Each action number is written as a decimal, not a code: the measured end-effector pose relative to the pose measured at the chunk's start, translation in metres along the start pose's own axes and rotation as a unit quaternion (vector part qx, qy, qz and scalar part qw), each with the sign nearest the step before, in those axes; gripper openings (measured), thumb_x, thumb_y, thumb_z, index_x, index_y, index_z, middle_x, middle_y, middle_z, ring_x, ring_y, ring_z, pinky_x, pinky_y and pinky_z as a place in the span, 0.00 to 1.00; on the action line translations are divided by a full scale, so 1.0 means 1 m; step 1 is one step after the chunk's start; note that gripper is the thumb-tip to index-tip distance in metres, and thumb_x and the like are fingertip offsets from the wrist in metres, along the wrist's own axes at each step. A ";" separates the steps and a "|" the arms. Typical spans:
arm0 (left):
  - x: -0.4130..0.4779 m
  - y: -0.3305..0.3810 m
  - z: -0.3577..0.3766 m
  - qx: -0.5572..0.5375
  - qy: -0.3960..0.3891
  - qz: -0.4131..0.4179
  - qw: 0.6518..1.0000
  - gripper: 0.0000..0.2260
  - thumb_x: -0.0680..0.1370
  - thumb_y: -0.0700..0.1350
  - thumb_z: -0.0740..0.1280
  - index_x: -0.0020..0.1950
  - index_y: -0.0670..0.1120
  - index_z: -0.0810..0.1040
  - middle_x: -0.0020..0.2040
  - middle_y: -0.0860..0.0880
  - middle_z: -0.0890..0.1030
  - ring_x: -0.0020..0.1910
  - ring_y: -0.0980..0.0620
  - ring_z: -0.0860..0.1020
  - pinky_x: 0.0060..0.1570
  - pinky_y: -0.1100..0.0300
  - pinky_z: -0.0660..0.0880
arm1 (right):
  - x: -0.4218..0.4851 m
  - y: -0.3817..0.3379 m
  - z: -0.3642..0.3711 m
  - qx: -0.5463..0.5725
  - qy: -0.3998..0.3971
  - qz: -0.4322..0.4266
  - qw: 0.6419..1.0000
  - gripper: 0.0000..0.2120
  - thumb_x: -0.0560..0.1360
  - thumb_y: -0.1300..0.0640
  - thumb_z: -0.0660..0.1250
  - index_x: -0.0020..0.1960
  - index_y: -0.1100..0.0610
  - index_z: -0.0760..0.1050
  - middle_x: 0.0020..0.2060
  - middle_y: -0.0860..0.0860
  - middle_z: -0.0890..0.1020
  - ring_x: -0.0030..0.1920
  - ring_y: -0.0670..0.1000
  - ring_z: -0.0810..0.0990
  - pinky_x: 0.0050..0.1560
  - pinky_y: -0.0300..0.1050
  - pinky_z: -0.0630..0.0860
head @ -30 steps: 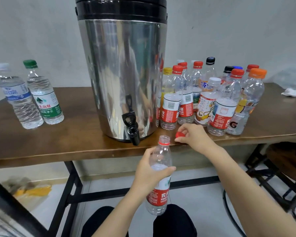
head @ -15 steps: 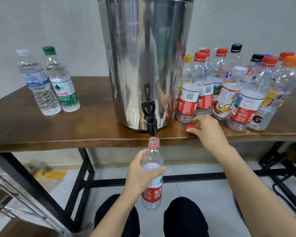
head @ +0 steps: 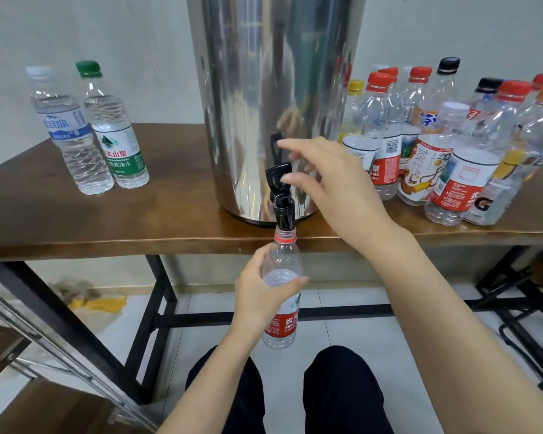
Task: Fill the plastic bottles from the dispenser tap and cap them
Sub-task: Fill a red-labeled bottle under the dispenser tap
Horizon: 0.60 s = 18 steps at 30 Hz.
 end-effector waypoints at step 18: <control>-0.008 0.005 0.001 -0.007 0.038 0.033 0.999 0.30 0.67 0.45 0.81 0.64 0.59 0.73 0.54 0.68 0.76 0.52 0.79 0.72 0.46 0.81 0.68 | -0.059 -0.012 0.011 -0.079 0.259 -0.100 0.958 0.05 0.73 0.68 0.70 0.42 0.61 0.83 0.39 0.50 0.84 0.42 0.54 0.77 0.36 0.47 0.75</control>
Point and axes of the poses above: each hand's wrist, its own x-axis towards the middle knuckle, its own z-axis out of the palm, y = z × x, the point moved 6 cm from there along x, towards the middle knuckle
